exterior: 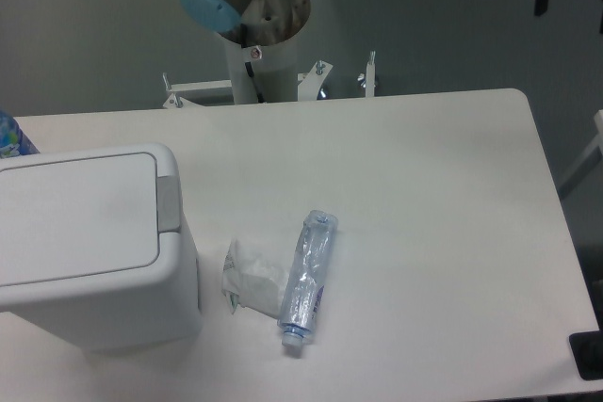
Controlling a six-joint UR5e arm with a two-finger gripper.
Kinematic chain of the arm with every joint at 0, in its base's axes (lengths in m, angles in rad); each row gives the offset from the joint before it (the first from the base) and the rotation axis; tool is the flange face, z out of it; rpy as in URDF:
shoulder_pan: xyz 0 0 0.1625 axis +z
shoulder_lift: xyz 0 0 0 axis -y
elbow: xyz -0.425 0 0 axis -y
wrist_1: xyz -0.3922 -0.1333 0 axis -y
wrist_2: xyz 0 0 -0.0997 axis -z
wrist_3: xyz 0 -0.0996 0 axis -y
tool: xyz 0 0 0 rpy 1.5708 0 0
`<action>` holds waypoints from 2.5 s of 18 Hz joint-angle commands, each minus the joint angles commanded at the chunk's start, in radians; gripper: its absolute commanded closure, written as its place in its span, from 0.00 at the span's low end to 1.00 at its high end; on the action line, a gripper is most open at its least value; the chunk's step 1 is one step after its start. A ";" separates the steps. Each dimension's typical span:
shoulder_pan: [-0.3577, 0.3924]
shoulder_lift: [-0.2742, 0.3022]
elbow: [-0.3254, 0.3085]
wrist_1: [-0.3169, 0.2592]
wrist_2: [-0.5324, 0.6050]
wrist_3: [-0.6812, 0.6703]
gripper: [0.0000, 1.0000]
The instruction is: Open the trash can
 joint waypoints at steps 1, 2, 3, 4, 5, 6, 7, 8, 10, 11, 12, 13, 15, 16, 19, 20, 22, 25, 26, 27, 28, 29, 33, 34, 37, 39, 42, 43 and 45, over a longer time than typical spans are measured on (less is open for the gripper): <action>-0.002 0.000 -0.003 0.002 0.003 0.000 0.00; -0.002 0.000 -0.005 0.000 0.003 -0.002 0.00; -0.002 0.000 -0.006 0.000 0.002 -0.002 0.00; -0.002 0.000 -0.006 0.000 0.002 -0.002 0.00; -0.002 0.000 -0.006 0.000 -0.002 -0.002 0.00; -0.003 0.000 -0.006 0.000 -0.003 -0.002 0.00; -0.003 0.000 -0.005 0.000 -0.002 -0.009 0.00; -0.006 0.000 -0.006 0.000 -0.002 -0.038 0.00; -0.014 0.000 -0.006 0.000 -0.002 -0.153 0.00; -0.031 0.000 -0.006 0.002 0.002 -0.214 0.00; -0.050 0.000 -0.005 0.003 0.002 -0.272 0.00; -0.066 0.000 -0.003 0.009 0.003 -0.332 0.00; -0.100 -0.006 0.001 0.015 0.000 -0.470 0.00; -0.130 -0.011 0.003 0.017 0.002 -0.538 0.00; -0.189 -0.009 0.000 0.023 0.000 -0.662 0.00; -0.211 -0.009 0.000 0.023 0.000 -0.693 0.00; -0.271 -0.009 0.000 0.032 0.002 -0.765 0.00; -0.355 -0.023 0.000 0.086 0.000 -0.975 0.00; -0.392 -0.032 0.003 0.098 0.000 -1.055 0.00; -0.423 -0.038 0.006 0.109 0.000 -1.125 0.00; -0.446 -0.040 0.006 0.117 0.000 -1.188 0.00; -0.474 -0.043 0.006 0.117 -0.003 -1.247 0.00; -0.570 -0.055 0.005 0.118 -0.021 -1.446 0.00; -0.587 -0.057 0.008 0.120 -0.021 -1.472 0.00; -0.636 -0.063 0.006 0.136 -0.047 -1.598 0.00; -0.658 -0.072 0.003 0.137 -0.087 -1.670 0.00; -0.683 -0.084 0.005 0.138 -0.143 -1.726 0.00; -0.695 -0.086 0.005 0.138 -0.156 -1.730 0.00; -0.710 -0.087 -0.002 0.137 -0.172 -1.739 0.00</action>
